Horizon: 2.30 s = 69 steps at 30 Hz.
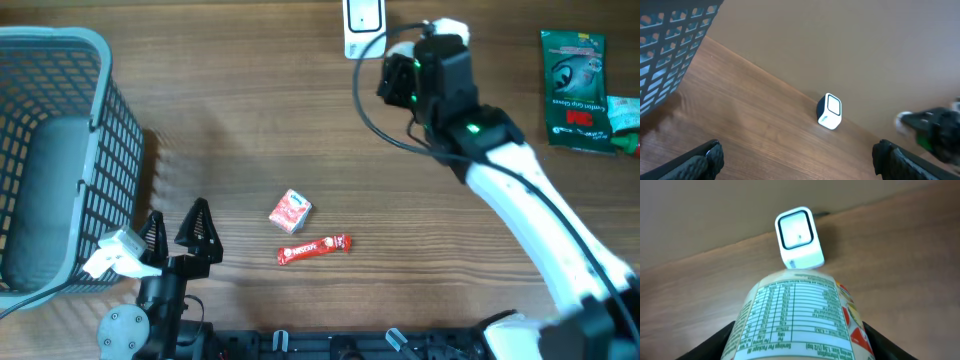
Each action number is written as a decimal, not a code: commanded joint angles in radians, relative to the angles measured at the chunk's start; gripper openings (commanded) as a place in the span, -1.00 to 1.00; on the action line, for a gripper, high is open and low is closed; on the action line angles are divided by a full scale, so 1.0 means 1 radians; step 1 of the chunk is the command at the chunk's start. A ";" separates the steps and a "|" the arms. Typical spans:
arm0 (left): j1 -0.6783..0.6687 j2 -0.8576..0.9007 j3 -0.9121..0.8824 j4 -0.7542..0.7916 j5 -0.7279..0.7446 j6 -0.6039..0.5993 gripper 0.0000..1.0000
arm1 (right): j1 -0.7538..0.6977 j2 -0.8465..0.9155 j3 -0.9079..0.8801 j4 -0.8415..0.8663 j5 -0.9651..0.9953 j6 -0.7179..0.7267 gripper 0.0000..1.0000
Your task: Scan the item barcode
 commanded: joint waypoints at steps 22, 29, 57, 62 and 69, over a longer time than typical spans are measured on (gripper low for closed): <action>-0.005 -0.003 -0.005 0.003 0.012 0.008 1.00 | -0.023 0.937 0.520 0.897 0.224 -0.446 0.12; -0.005 -0.003 -0.006 0.003 0.012 0.008 1.00 | -0.058 0.804 0.589 0.531 0.316 -0.393 -0.03; -0.005 -0.003 -0.006 0.003 0.012 0.008 1.00 | -1.172 0.673 0.403 -0.490 -0.162 0.139 0.81; -0.005 -0.003 -0.006 0.003 0.012 0.008 1.00 | -1.159 0.655 0.673 -0.675 -0.266 0.098 0.99; -0.005 -0.003 -0.006 0.003 0.012 0.008 1.00 | -1.030 0.444 0.852 -0.960 -0.356 0.287 1.00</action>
